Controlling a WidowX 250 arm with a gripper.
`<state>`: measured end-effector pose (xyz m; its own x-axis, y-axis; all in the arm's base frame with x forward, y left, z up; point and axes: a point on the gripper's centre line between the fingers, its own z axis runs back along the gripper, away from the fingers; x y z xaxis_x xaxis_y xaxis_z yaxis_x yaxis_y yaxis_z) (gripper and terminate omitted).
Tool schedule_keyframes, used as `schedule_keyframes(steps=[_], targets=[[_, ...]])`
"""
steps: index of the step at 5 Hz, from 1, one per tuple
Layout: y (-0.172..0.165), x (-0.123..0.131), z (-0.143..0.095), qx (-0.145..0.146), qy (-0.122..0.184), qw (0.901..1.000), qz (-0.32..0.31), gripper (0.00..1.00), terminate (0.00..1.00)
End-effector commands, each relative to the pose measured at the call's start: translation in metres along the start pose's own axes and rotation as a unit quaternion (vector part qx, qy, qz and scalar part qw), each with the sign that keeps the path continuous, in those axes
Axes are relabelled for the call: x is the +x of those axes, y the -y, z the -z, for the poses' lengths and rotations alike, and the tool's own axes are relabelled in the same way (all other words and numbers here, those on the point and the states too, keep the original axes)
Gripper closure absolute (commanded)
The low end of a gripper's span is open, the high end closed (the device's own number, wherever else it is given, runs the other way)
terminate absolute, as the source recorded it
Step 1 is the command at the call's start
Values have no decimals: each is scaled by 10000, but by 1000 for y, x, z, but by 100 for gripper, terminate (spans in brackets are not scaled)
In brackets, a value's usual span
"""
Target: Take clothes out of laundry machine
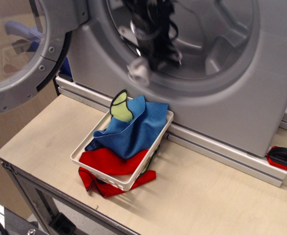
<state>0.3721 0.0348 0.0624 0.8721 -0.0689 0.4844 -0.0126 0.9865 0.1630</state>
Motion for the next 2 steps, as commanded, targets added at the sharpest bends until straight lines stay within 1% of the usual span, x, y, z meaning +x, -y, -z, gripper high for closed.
schedule_keyframes(steps=[1, 2], targets=[[13, -59, -57, -145, -668, 9951, -712, 100, 0], [29, -98, -54, -751, -1172, 9853, -987, 100, 0]])
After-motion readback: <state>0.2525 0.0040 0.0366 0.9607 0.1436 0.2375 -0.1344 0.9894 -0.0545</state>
